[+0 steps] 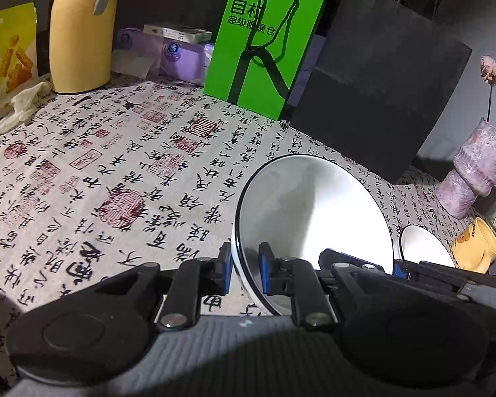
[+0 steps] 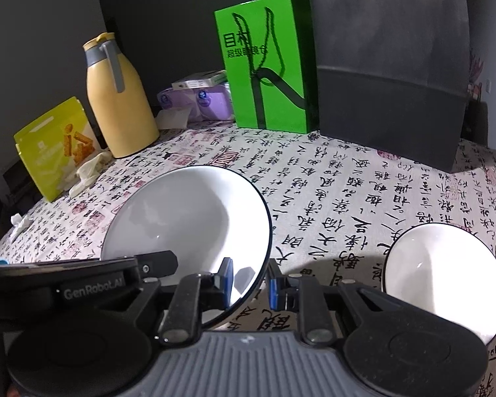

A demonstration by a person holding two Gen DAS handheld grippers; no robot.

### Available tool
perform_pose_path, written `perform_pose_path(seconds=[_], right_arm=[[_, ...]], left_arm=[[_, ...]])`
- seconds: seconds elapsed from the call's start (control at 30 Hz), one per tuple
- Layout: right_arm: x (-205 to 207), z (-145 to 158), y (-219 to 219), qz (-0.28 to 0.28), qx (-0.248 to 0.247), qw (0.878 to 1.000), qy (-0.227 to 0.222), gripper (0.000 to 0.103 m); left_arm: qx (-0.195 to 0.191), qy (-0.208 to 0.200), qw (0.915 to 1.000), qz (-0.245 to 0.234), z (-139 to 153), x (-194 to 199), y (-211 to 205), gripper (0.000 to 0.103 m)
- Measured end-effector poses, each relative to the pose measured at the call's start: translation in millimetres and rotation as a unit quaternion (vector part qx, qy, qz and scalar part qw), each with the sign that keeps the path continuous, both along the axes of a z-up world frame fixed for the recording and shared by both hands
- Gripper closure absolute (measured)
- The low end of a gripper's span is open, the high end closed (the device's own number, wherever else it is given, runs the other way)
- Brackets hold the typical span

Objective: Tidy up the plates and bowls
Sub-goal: 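Lift the white bowl off the cloth with both grippers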

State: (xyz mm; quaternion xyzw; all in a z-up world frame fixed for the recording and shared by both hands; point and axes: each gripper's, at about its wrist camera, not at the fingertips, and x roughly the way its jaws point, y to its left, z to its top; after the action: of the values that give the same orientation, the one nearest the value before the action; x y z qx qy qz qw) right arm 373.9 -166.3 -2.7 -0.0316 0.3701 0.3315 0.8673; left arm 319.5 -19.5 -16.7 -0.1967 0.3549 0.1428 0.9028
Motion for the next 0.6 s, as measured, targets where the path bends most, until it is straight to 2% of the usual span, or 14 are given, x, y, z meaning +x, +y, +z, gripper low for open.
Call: perform_pose_path(seconds=[0.6], right_arm=[[-24.2,18.8,3.1,0.001,-0.009,1.000,-0.024,0.086]], left_arm=[[-0.011,-0.003,0.9999,-0.003,16.4,-23.4,2.3,0.086]])
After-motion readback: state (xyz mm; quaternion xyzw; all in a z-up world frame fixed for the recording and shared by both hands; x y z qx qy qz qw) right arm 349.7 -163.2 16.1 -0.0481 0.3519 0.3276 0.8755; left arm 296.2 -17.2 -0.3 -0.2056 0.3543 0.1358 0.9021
